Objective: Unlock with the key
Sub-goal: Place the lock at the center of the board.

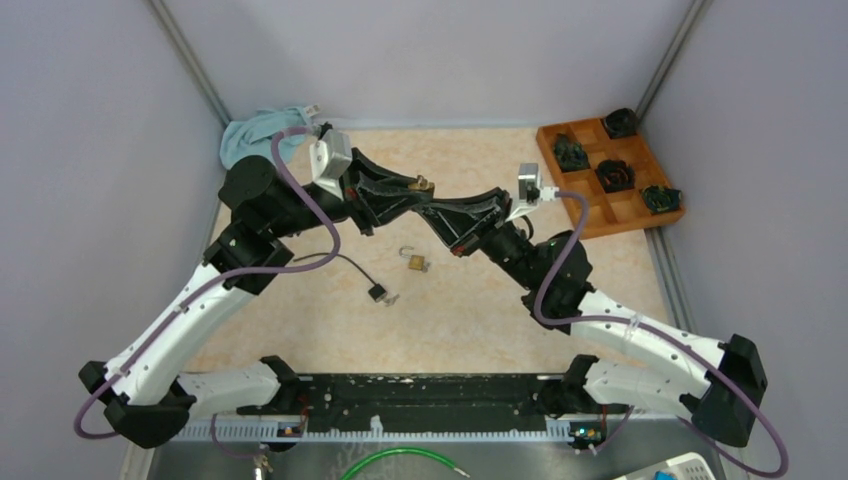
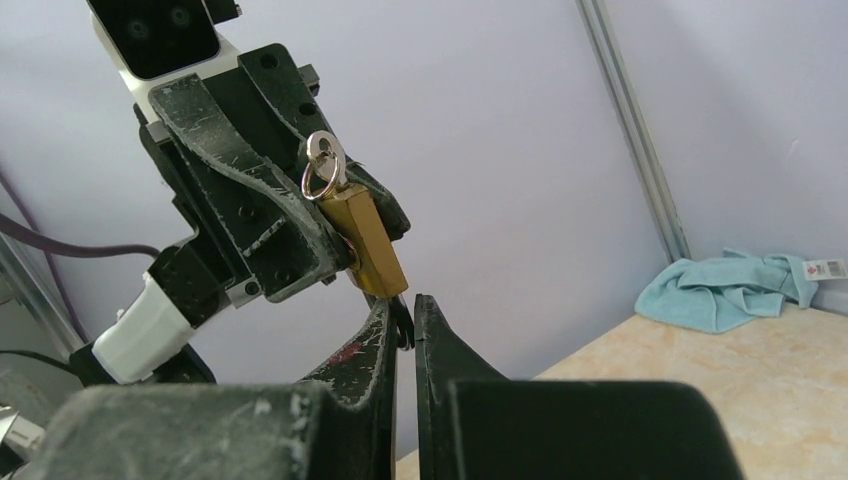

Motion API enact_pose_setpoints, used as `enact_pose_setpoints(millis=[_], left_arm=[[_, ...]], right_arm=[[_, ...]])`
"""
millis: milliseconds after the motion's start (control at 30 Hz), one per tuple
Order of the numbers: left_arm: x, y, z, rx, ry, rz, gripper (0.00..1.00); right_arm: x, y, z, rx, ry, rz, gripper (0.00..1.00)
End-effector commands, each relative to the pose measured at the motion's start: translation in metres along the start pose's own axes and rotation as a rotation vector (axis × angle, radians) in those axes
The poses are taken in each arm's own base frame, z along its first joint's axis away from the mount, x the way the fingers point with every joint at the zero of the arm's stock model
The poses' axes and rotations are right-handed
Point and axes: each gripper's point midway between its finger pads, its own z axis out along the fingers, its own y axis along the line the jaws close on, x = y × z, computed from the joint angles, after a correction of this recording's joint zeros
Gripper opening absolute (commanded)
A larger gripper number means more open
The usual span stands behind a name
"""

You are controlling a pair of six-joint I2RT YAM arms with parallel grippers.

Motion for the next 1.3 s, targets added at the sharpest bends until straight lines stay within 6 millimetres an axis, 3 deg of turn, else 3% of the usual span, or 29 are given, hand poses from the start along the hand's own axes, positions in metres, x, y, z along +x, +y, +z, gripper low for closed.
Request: enact_pose_setpoints(millis=[0, 100, 200, 300, 400, 567, 700, 833, 967, 1100, 1267], left_arm=[[-0.094, -0.009, -0.014, -0.009, -0.256, 0.177, 0.0], [-0.093, -0.01, -0.014, 0.001, -0.253, 0.189, 0.0], [-0.071, -0.002, -0.014, -0.019, -0.19, 0.263, 0.0], [-0.025, 0.023, -0.018, -0.106, -0.048, 0.361, 0.33], [0.026, 0.035, -0.027, -0.111, 0.129, 0.449, 0.54], [0.077, 0.018, -0.044, 0.027, 0.314, 0.412, 0.83], [0.12, 0.036, -0.062, 0.002, 0.527, 0.376, 0.87], [0.149, 0.084, -0.094, -0.134, 0.703, 0.306, 0.88], [0.169, 0.136, -0.139, -0.32, 0.847, 0.195, 0.98], [0.18, 0.16, -0.174, -0.449, 0.925, 0.15, 0.99], [0.21, 0.167, -0.2, -0.524, 0.915, 0.073, 0.99]], right_arm=[[0.044, -0.021, -0.01, 0.079, 0.187, 0.022, 0.0], [0.047, -0.025, -0.011, 0.106, 0.211, 0.019, 0.0], [0.042, -0.032, -0.013, 0.139, 0.252, 0.022, 0.0], [0.037, -0.045, -0.015, 0.186, 0.318, 0.009, 0.0], [0.034, -0.054, -0.022, 0.222, 0.355, -0.062, 0.0], [0.041, -0.07, -0.037, 0.274, 0.459, -0.199, 0.0], [0.059, -0.09, -0.055, 0.33, 0.562, -0.264, 0.0], [0.089, -0.112, -0.078, 0.38, 0.658, -0.24, 0.0], [0.121, -0.134, -0.099, 0.423, 0.739, -0.206, 0.0], [0.154, -0.152, -0.117, 0.43, 0.8, -0.187, 0.0], [0.199, -0.173, -0.135, 0.432, 0.914, -0.155, 0.0]])
